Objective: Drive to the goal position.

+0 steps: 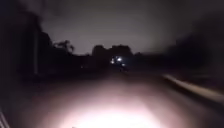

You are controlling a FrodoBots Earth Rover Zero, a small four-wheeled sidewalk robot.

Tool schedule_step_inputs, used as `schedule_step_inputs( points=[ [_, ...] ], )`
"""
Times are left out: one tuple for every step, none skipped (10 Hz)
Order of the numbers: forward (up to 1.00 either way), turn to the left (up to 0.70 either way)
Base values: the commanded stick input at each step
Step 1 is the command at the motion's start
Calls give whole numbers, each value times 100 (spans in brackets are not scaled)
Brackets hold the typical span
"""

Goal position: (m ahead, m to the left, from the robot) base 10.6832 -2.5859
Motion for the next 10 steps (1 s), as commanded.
schedule_step_inputs(
  points=[
    [70, 0],
    [70, 0],
    [70, 0],
    [70, 0],
    [70, 0],
    [70, 0],
    [70, 0],
    [70, -11],
    [70, -29],
    [70, -35]
  ],
)
